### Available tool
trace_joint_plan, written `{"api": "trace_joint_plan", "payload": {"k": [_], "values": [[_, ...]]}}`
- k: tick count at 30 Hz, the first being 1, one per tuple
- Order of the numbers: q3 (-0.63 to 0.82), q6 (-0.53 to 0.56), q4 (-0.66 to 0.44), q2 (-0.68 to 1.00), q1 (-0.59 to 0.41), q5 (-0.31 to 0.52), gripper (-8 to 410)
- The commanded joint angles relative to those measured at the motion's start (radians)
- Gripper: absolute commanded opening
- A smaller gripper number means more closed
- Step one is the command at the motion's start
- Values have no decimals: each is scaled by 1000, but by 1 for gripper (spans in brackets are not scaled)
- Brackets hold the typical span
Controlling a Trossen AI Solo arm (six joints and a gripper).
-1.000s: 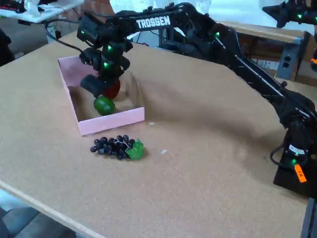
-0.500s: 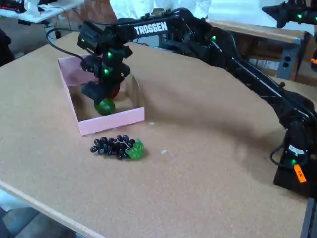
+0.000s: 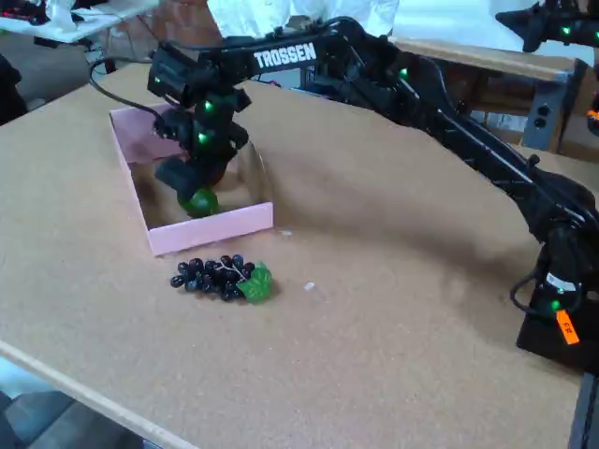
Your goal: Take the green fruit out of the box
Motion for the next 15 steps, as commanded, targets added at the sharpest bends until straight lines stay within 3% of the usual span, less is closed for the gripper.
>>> {"api": "trace_joint_plan", "payload": {"k": [1,15], "values": [[0,6,2,9,0,-5,298],[0,10,6,9,-6,-12,298]]}}
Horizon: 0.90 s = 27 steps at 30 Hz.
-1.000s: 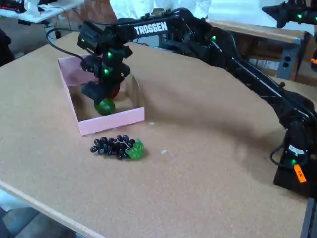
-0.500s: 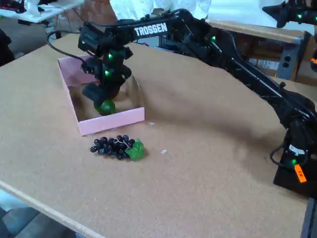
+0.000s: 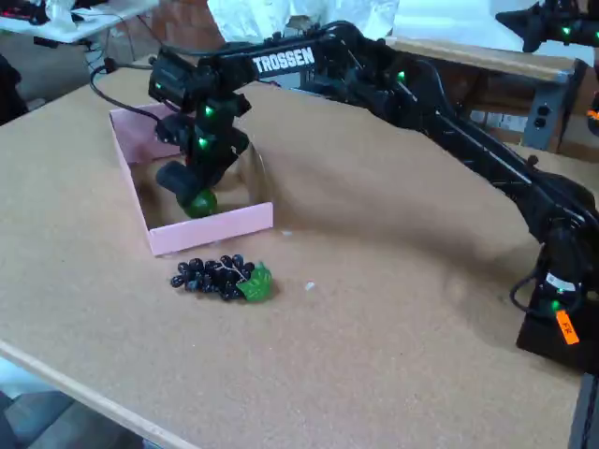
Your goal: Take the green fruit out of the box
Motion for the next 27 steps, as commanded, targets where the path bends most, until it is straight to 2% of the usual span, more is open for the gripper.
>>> {"api": "trace_joint_plan", "payload": {"k": [1,27], "values": [[1,0,1,0,-3,-3,298],[-2,7,27,1,-5,-6,298]]}}
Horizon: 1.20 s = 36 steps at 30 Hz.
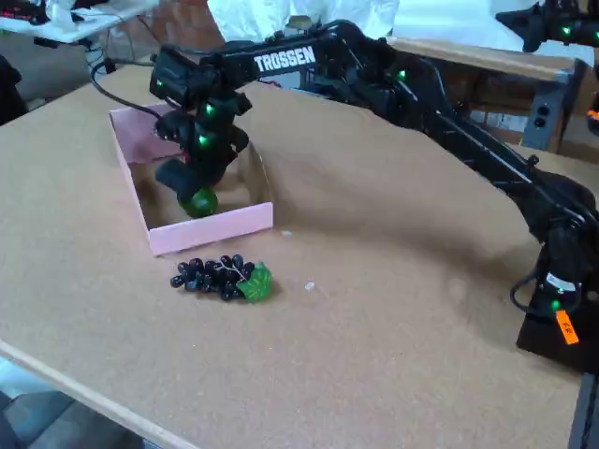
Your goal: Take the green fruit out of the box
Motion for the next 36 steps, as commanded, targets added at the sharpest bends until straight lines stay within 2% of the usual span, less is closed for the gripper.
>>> {"api": "trace_joint_plan", "payload": {"k": [1,5,29,36], "values": [[0,9,9,14,0,-10,298],[0,22,12,34,-1,-47,298],[9,23,11,32,-6,-43,296],[9,24,4,32,-6,-43,247]]}}
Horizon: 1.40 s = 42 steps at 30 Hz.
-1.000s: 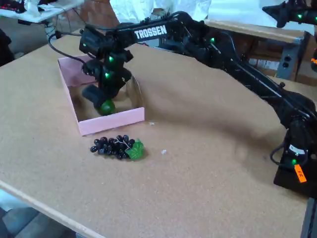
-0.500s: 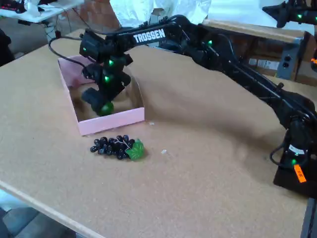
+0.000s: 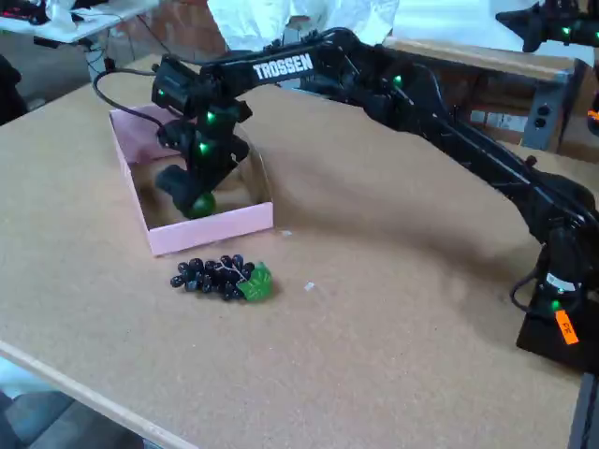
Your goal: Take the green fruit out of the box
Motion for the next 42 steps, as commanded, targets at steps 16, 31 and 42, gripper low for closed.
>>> {"api": "trace_joint_plan", "payload": {"k": [16,31,42], "values": [[1,14,-8,-3,0,-2,222],[1,20,-67,-90,4,-2,222],[1,26,-143,-153,19,-1,222]]}}
